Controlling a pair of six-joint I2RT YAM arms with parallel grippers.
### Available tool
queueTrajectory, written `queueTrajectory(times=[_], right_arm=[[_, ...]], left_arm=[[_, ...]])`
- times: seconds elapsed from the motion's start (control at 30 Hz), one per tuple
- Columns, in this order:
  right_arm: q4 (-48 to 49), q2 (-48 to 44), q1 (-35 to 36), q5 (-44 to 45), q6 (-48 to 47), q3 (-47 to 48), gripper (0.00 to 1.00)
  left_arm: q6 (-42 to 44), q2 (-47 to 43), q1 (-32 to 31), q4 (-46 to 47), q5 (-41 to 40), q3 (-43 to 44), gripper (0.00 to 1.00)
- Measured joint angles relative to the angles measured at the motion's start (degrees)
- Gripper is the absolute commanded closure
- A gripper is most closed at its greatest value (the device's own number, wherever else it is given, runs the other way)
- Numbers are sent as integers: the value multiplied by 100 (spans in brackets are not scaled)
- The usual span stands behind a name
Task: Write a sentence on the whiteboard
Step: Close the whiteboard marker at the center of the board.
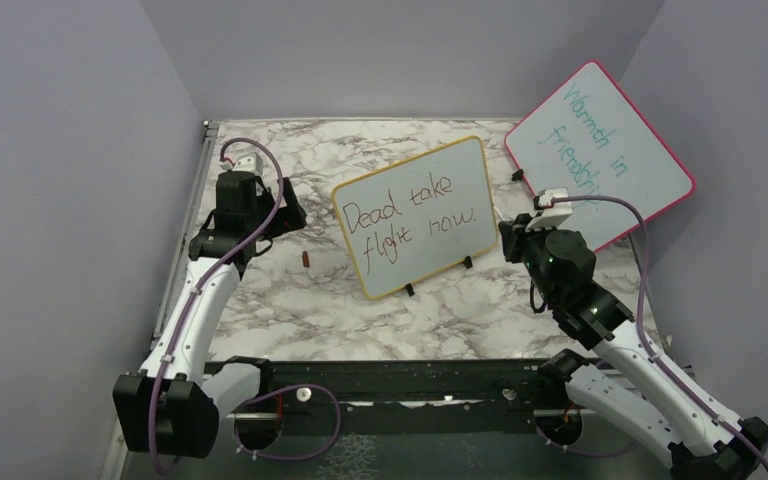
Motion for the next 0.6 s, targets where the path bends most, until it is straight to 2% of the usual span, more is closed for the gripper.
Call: queueTrajectory(times=[0.13, 0.3, 0.6], right_arm=[[-2, -24, 0, -83, 0, 0, 100], [2, -138, 0, -125, 2, -2, 100], [7, -186, 0, -173, 4, -2, 100]], left_arm=[[-109, 70, 17, -181, -249, -354, 7], [-162, 726, 17, -203, -332, -442, 15], [-157, 2142, 15, -153, -271, -450, 39]])
